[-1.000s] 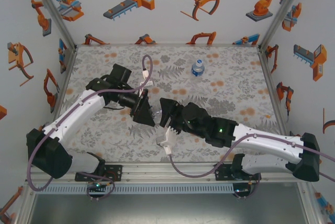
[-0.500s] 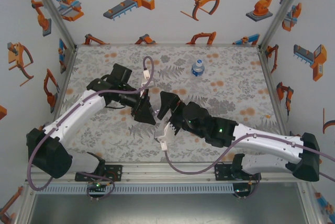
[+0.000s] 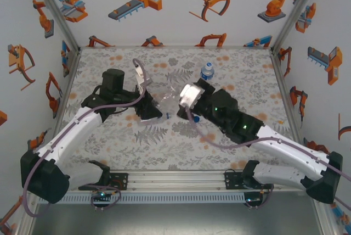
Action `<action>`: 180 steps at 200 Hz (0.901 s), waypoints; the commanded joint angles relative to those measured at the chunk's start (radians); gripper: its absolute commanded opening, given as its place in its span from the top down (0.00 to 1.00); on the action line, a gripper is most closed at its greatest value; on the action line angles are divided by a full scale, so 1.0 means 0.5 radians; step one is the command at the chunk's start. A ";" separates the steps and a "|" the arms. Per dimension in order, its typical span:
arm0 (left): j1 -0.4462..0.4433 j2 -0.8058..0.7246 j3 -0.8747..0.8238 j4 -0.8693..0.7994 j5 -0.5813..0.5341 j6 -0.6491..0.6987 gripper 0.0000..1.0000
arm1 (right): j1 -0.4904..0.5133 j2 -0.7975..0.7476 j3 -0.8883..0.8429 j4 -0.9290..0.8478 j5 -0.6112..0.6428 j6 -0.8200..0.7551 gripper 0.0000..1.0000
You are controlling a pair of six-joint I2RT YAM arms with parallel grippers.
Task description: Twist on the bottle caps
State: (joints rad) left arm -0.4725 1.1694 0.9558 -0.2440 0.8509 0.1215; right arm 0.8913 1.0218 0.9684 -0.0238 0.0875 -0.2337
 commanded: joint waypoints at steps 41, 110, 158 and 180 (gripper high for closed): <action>0.003 -0.158 -0.108 0.916 0.192 -0.498 0.65 | -0.343 0.104 -0.149 1.343 -0.934 1.950 0.18; -0.102 -0.094 -0.061 1.383 0.232 -0.815 0.65 | -0.344 0.389 0.007 1.846 -1.181 2.272 0.22; -0.180 0.002 0.028 1.394 0.239 -0.832 0.65 | -0.345 0.428 0.010 1.834 -1.234 2.222 0.32; -0.199 0.021 0.050 1.402 0.260 -0.832 0.65 | -0.344 0.423 -0.016 1.784 -1.200 2.169 0.30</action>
State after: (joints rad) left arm -0.5465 1.1603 0.9367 0.4191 0.9424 -0.2695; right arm 0.7010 1.2270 0.9424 0.8436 -0.4374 0.8490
